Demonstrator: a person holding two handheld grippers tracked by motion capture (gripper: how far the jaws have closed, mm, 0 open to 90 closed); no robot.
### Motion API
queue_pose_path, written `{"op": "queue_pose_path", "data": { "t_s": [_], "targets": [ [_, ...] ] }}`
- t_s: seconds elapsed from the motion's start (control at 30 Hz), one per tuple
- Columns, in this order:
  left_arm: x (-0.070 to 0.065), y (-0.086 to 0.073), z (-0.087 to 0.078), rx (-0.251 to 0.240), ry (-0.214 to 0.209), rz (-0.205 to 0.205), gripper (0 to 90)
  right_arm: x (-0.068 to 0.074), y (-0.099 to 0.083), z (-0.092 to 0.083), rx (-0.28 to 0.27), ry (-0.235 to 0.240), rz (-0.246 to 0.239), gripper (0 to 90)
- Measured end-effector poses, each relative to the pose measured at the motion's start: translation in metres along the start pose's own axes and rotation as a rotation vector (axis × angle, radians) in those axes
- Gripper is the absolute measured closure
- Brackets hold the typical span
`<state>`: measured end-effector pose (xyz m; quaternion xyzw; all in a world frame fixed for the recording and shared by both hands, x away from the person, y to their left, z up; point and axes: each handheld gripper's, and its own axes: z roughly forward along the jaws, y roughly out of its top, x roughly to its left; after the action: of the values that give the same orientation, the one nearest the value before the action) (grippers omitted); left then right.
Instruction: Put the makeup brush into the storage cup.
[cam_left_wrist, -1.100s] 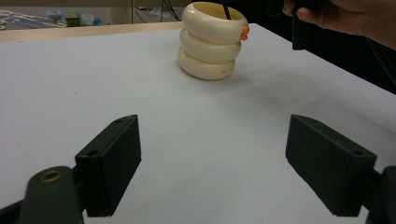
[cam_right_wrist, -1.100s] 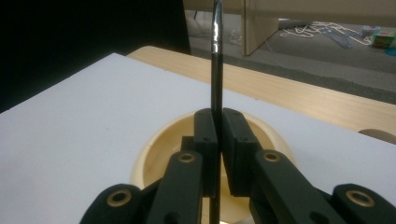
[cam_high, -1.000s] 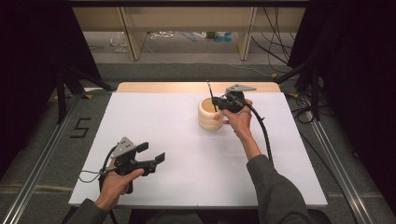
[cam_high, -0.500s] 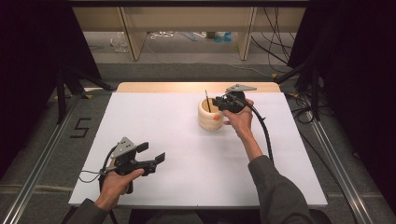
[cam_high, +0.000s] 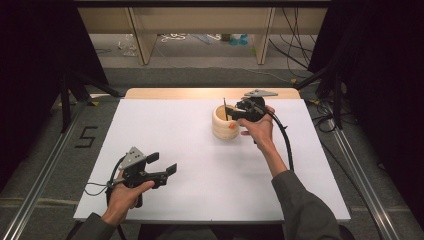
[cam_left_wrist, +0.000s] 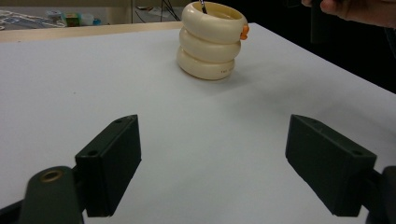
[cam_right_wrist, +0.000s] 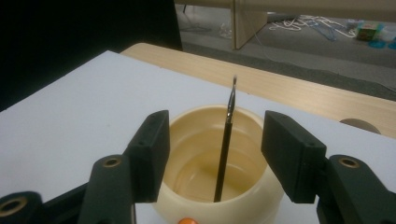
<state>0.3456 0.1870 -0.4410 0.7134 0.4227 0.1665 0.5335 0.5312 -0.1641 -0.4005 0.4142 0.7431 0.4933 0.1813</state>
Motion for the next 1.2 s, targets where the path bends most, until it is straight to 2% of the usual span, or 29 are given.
{"op": "queue_pose_path", "data": {
  "t_s": [0.13, 0.3, 0.37, 0.47, 0.8, 0.87, 0.93, 1.03, 1.07, 1.1, 1.2],
  "targets": [
    [0.000, 0.000, 0.000, -0.001, 0.000, 0.000, 17.7, 0.005, -0.001, -0.007, -0.028, 0.005, 0.013, 39.5],
    [0.000, 0.000, 0.000, 0.001, 0.001, 0.000, 17.6, 0.007, -0.003, -0.012, -0.034, 0.009, 0.026, 36.5],
    [0.000, 0.000, 0.000, 0.000, 0.001, 0.000, 17.6, 0.008, -0.004, -0.014, -0.023, 0.010, 0.021, 35.8],
    [0.000, 0.000, 0.000, 0.000, 0.000, -0.001, 17.6, 0.011, -0.007, -0.019, -0.042, 0.008, 0.002, 34.9],
    [0.000, 0.000, 0.000, 0.000, -0.005, 0.000, 17.6, 0.017, -0.009, -0.032, -0.049, 0.026, 0.007, 33.8],
    [0.000, 0.000, 0.000, 0.000, -0.004, 0.000, 17.6, 0.017, -0.010, -0.034, -0.058, 0.019, -0.009, 33.7],
    [0.000, 0.000, 0.000, 0.000, -0.004, 0.000, 17.6, 0.020, -0.010, -0.036, -0.062, 0.031, 0.008, 33.8],
    [0.000, 0.000, 0.000, -0.002, -0.004, 0.000, 17.6, 0.022, -0.013, -0.038, -0.056, 0.038, 0.000, 33.3],
    [0.000, 0.000, 0.000, -0.002, -0.004, 0.000, 17.6, 0.022, -0.014, -0.038, -0.070, 0.031, -0.010, 33.0],
    [0.000, 0.000, 0.000, -0.002, -0.004, 0.000, 17.6, 0.023, -0.014, -0.040, -0.053, 0.037, 0.004, 32.5],
    [-0.001, 0.000, 0.000, -0.001, -0.003, 0.001, 17.6, 0.023, -0.017, -0.043, -0.051, 0.025, -0.003, 31.1]
  ]
}}
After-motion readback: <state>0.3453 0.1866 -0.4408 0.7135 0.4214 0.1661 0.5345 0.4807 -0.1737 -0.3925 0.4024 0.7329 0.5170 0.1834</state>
